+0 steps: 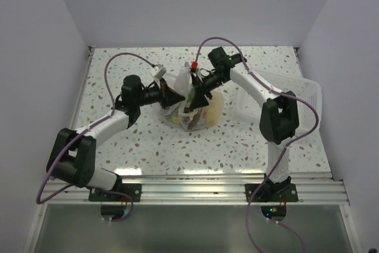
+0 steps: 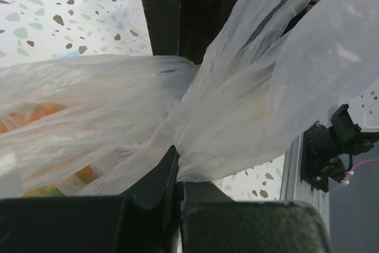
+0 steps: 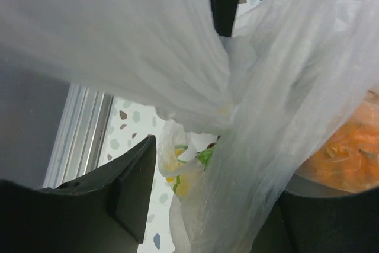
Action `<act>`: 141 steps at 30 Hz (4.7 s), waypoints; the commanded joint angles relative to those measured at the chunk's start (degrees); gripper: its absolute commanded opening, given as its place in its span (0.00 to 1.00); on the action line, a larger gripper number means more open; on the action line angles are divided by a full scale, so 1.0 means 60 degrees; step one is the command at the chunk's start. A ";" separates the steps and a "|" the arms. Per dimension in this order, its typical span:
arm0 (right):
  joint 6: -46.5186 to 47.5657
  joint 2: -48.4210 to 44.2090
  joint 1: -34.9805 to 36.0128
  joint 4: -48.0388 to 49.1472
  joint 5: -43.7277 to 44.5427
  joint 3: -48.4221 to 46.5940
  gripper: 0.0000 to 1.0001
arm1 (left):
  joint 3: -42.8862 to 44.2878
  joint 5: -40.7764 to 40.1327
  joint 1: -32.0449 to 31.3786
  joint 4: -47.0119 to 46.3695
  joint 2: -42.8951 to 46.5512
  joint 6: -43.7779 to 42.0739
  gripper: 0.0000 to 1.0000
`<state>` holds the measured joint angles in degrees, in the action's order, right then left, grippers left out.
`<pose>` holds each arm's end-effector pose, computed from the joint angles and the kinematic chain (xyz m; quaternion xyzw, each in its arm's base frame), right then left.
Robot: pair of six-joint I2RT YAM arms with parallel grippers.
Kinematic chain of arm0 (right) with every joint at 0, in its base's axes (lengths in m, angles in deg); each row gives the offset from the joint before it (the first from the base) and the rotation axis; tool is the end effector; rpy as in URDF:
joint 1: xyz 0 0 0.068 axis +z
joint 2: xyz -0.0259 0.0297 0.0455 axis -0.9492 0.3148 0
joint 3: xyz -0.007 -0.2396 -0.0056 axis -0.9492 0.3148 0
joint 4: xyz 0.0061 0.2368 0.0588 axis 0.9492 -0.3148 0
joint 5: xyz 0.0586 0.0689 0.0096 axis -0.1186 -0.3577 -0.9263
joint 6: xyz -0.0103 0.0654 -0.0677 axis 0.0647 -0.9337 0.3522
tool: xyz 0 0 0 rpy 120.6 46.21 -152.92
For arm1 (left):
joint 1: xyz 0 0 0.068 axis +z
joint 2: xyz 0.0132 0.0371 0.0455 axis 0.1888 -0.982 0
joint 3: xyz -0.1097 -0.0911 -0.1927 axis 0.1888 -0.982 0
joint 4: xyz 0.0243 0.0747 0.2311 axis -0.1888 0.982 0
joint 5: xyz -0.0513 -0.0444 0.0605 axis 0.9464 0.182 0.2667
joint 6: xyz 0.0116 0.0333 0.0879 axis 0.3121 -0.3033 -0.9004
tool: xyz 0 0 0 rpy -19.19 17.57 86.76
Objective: Place the fake fruits into the plastic bag and tie a complex knot
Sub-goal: Tie the plastic bag at the center of the board.
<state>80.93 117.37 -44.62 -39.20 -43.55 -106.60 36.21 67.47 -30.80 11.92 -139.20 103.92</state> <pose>0.3109 0.2452 0.2296 -0.5835 0.6045 0.4901 0.2322 0.2950 -0.1730 0.2303 0.2417 0.7057 -0.4948 0.4459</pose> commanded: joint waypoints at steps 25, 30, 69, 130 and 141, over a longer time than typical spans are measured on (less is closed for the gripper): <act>-0.2412 -0.1123 -0.0227 0.3039 -0.0157 0.1063 0.84 | 0.0791 0.0692 0.0172 -0.0332 -0.0356 0.1154 0.00; -0.3024 -0.1240 -0.0212 0.3725 -0.0260 0.1268 0.91 | 0.1377 0.0414 -0.0267 0.1174 -0.0824 0.0116 0.00; -0.0307 -0.0260 -0.0256 0.0570 -0.1022 -0.0210 0.00 | 0.2503 0.2931 0.2193 0.2964 0.0450 -0.7013 0.79; -0.8124 -0.1532 -0.0359 0.8165 0.1658 0.2717 0.00 | 0.2449 0.1308 -0.0897 0.6778 -0.0033 -0.7154 0.00; -0.8549 -0.1679 -0.0359 0.8035 0.1747 0.2718 0.00 | 0.2359 -0.3506 -0.1616 0.4928 -0.2230 -0.5322 0.00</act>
<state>31.97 111.56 -46.13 4.16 -33.29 -89.29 49.87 57.85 -39.42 40.13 -149.06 67.44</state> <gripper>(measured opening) 0.023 0.058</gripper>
